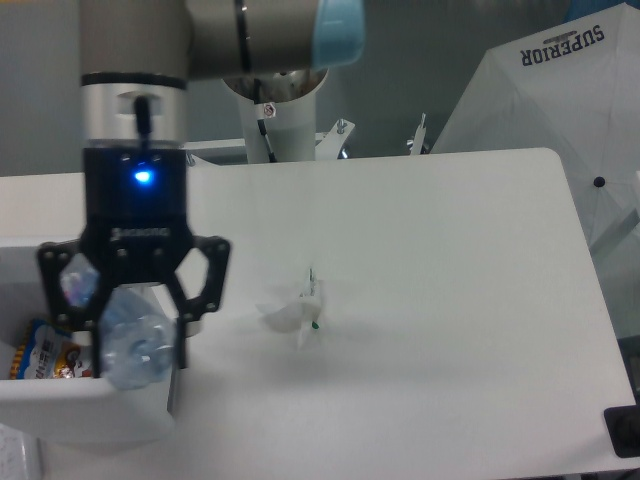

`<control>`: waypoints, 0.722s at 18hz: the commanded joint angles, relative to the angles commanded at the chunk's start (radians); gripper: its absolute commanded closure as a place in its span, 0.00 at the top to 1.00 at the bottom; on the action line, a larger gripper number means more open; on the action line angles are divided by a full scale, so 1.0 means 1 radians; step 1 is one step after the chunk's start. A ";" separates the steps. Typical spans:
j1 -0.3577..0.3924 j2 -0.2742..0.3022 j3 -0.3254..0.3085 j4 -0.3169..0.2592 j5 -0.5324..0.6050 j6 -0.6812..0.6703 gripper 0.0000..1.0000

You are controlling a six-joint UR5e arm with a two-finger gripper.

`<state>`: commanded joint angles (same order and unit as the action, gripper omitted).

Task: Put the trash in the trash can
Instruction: 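Lower the bottle into the bin and open the gripper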

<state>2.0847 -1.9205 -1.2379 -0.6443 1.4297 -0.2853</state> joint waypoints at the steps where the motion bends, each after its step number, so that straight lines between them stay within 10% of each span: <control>1: -0.011 -0.002 -0.003 0.000 -0.008 -0.003 0.67; 7: -0.058 -0.026 -0.032 0.000 -0.011 -0.005 0.72; 13: -0.057 -0.020 -0.031 0.002 -0.011 0.000 1.00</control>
<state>2.0279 -1.9405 -1.2686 -0.6427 1.4189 -0.2853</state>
